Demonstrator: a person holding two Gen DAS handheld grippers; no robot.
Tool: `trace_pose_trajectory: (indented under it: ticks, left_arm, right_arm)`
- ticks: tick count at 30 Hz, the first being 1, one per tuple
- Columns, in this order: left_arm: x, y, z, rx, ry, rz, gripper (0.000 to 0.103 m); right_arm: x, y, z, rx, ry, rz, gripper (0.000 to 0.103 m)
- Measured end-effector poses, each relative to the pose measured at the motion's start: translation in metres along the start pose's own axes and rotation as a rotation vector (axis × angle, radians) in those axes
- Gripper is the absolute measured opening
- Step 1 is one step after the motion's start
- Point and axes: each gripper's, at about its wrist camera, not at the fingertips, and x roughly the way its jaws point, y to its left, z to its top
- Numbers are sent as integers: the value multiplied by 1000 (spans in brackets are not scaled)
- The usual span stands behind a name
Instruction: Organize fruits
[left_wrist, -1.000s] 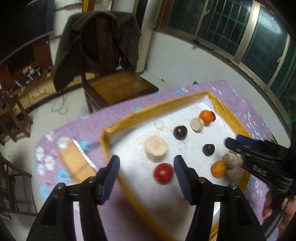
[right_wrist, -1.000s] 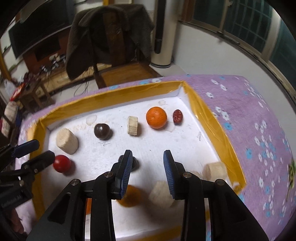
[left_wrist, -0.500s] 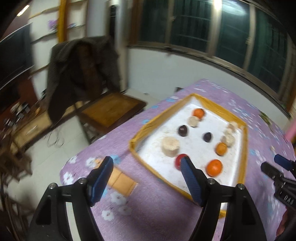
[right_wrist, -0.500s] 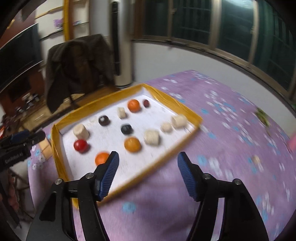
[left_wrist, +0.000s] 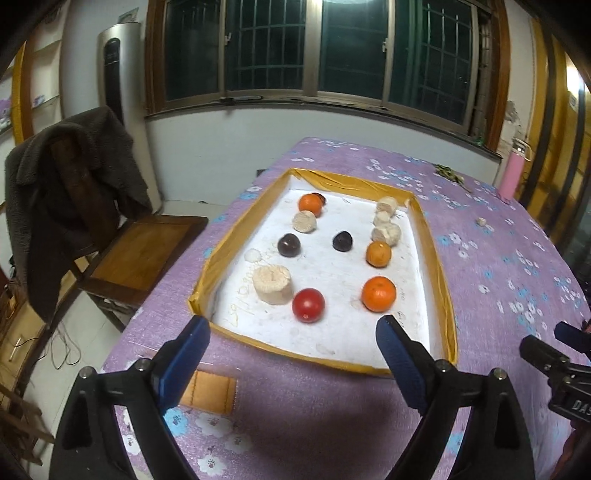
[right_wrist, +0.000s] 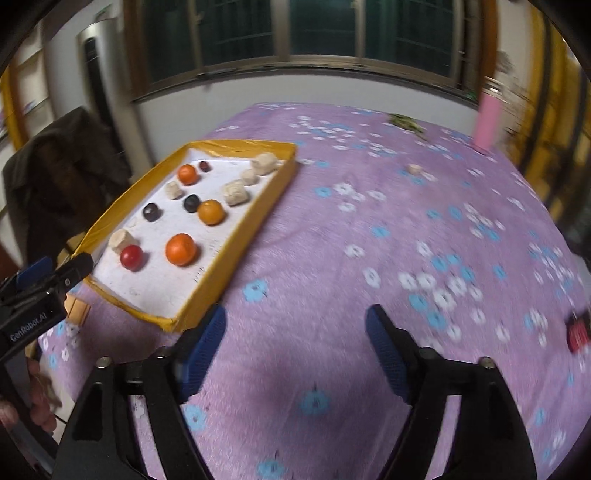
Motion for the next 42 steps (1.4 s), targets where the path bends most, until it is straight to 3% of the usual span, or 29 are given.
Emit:
trace_pose_trajectory:
  ticks: [5,9,13,16,23,42]
  left_arm:
    - [-5,-12,-7,57,-18,-16,99]
    - [-9,-19,-8,83,-15,-35,103]
    - [-15,-26,-8,102,-44,2,103]
    - [-11,-23,-9,89,-10,-10,103]
    - [-20,-27,-12,117,-55,80,103]
    - [-21,-28,-12,118,4,-30,103]
  right_arm:
    - [-14,-4,-15,27,-38,-70,101]
    - [-25,-6,-22,40,-65,-79,102]
    - [-32,-8,-28,52,-72,-79,103]
    - [-33,-8,-30,46,-68,-80,103]
    - [-40,-5,-35,35,-72,-84,103]
    - [-42,3,-41,20,-58,-89,103]
